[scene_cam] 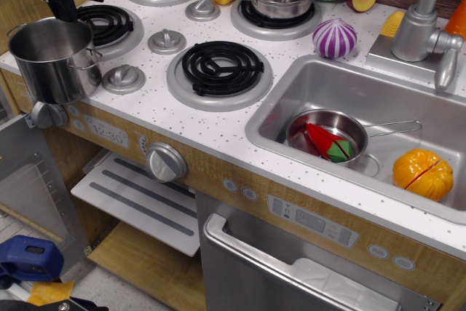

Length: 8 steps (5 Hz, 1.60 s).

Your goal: Put pot on stove which is near stove

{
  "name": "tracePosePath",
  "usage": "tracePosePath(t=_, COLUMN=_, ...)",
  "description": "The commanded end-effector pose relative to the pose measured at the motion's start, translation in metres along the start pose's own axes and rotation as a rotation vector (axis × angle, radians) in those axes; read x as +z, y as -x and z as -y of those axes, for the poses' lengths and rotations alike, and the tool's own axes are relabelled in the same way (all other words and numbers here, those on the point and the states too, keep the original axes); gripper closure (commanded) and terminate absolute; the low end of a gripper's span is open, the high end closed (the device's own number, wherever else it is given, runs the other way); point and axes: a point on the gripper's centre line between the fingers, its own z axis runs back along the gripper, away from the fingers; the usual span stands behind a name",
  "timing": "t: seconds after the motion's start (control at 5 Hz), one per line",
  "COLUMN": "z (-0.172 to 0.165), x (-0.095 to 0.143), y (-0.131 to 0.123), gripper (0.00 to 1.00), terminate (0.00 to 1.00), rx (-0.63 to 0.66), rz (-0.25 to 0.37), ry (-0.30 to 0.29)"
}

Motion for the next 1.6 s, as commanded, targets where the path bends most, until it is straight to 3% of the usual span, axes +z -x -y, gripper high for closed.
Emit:
tracePosePath(t=0.0, z=0.0, x=0.0, y=0.0, gripper=0.0, terminate=0.0, rx=0.0, rz=0.0, ry=0.0)
tracePosePath(t=0.6, z=0.007, x=-0.019, y=-0.004, gripper=0.0, terminate=0.0, rx=0.018, rz=-0.034, ry=-0.051)
tracePosePath(t=0.8, z=0.006, x=-0.018, y=-0.003, gripper=1.0, terminate=0.0, rx=0.018, rz=-0.037, ry=-0.048)
tracePosePath(t=1.4, z=-0.004, x=0.002, y=-0.006, gripper=1.0, terminate=0.0, rx=-0.04, rz=-0.064, ry=-0.044)
